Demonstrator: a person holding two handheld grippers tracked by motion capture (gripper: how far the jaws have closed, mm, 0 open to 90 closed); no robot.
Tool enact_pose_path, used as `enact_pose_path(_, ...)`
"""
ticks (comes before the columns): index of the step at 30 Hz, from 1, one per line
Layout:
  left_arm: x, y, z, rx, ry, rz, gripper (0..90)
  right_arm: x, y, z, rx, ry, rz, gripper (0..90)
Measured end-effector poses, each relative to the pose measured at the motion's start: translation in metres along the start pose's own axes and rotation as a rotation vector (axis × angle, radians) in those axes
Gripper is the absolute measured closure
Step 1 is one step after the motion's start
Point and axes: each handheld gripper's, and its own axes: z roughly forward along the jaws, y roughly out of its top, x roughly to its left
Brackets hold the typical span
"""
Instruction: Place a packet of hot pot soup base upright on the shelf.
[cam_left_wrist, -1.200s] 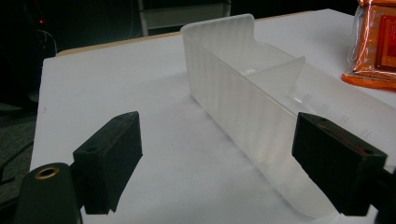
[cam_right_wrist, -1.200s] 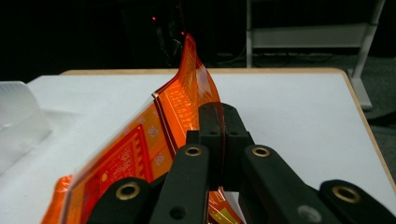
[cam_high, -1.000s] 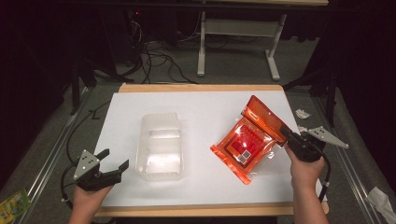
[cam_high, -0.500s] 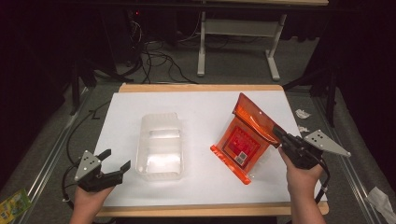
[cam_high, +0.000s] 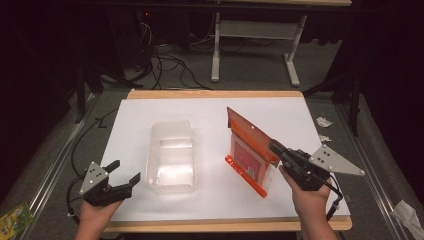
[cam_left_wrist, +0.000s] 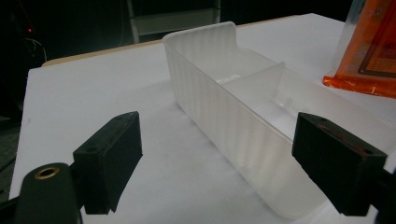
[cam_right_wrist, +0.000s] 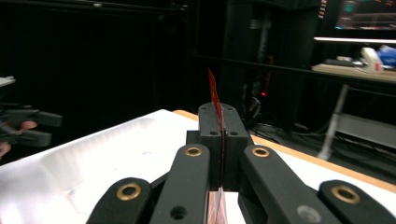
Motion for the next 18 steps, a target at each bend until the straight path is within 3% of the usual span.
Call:
enact_pose_path(12,-0.006,0.003,-0.002,-0.009,-0.023,0.007,16.6,0.031,0.016,-0.001,-0.036,0.103,-0.054,90.0)
enact_pose_path(18,-0.012,0.005,-0.001,-0.013,-0.047,0.017,16.6,0.038,0.011,0.009,-0.023,0.15,-0.06,90.0)
